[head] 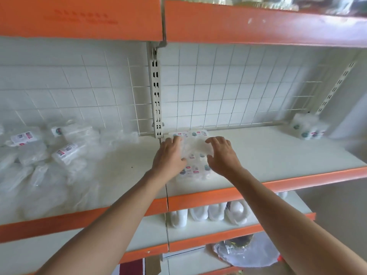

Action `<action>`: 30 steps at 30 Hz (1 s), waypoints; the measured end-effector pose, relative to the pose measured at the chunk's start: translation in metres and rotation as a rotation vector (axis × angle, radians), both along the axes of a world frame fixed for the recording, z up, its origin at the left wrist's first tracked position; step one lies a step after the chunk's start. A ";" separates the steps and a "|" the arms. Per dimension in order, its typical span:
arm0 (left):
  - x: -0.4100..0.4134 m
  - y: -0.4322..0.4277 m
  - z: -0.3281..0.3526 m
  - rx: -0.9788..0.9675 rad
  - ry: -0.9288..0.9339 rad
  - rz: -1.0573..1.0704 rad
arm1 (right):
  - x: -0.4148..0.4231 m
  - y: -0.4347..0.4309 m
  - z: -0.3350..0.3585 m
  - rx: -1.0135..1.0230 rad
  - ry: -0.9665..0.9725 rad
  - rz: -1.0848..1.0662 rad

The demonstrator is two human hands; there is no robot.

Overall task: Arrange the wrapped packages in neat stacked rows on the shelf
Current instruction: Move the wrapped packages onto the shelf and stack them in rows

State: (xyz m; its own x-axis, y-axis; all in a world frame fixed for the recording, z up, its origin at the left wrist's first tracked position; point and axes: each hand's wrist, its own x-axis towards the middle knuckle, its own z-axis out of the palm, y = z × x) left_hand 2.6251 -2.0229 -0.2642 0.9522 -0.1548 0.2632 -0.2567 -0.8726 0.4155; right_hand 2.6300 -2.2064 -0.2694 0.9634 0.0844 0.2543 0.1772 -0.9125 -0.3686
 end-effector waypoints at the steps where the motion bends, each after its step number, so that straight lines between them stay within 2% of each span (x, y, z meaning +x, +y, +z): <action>1: 0.002 -0.012 0.000 0.001 0.003 0.001 | 0.001 -0.014 -0.001 0.002 0.008 -0.010; 9: 0.001 -0.104 -0.004 0.005 0.037 0.016 | 0.006 -0.135 -0.018 -0.051 0.187 0.017; 14: -0.003 -0.137 -0.010 -0.130 0.046 0.022 | 0.009 -0.169 -0.032 -0.063 0.252 0.134; 22: -0.013 -0.140 -0.010 -0.334 0.125 0.100 | 0.008 -0.153 -0.018 0.036 0.068 0.371; 26: -0.018 -0.124 0.001 -0.492 0.233 0.119 | 0.004 -0.133 -0.011 0.162 -0.030 0.386; 30: -0.024 -0.104 0.007 -0.513 0.243 0.106 | 0.000 -0.114 -0.011 0.203 -0.097 0.435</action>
State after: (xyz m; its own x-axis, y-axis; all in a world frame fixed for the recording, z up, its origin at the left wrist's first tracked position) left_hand 2.6013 -2.1267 -0.2568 0.9981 0.0344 0.0513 -0.0233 -0.5599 0.8282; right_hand 2.6304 -2.3209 -0.2804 0.8208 0.4137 0.3940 0.5686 -0.6577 -0.4941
